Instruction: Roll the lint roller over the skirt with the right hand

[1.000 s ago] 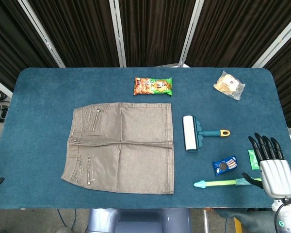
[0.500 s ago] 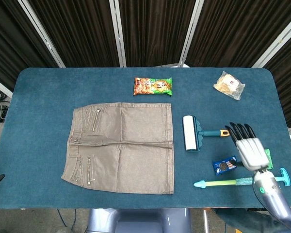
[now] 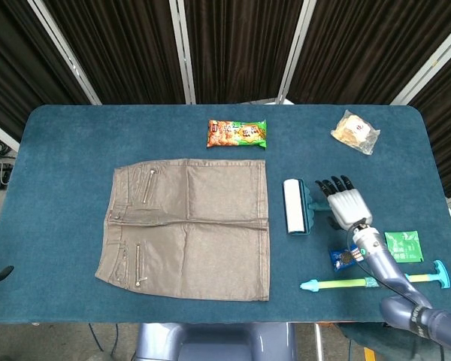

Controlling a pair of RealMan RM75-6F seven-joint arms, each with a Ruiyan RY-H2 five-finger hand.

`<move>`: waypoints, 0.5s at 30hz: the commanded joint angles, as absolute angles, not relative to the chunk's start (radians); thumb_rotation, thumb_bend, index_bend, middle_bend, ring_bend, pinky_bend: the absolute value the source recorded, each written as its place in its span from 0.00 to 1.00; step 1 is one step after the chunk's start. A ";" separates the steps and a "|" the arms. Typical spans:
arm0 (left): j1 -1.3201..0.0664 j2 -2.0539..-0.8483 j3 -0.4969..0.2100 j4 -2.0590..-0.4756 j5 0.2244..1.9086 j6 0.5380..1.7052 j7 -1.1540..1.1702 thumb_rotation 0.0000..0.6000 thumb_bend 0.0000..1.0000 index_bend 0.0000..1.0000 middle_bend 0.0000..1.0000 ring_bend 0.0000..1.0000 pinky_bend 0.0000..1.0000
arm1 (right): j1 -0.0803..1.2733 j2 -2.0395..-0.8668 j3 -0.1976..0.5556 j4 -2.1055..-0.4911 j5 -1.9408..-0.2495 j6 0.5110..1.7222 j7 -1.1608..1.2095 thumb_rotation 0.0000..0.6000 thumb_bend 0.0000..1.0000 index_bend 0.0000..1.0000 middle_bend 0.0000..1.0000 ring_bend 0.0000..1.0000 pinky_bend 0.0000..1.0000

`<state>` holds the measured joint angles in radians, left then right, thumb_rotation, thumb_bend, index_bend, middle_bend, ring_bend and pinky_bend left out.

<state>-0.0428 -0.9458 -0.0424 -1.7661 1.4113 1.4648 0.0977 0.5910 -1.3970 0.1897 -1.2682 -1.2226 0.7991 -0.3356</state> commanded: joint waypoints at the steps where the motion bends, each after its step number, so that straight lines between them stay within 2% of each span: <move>1: -0.051 -0.953 -0.049 -1.762 1.393 1.451 0.107 1.00 0.00 0.00 0.00 0.00 0.00 | 0.621 -1.447 0.171 -1.202 -1.210 0.775 -0.349 1.00 0.29 0.06 0.11 0.00 0.00; 15: -0.059 -0.959 -0.054 -1.756 1.372 1.439 0.115 1.00 0.00 0.00 0.00 0.00 0.00 | 0.662 -1.561 0.127 -0.984 -1.227 0.757 -0.359 1.00 0.31 0.10 0.16 0.04 0.01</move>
<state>-0.0592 -0.9587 -0.0540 -1.7561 1.3717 1.4389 0.1151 0.6561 -1.5491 0.1326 -0.9992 -1.2245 0.7625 -0.3594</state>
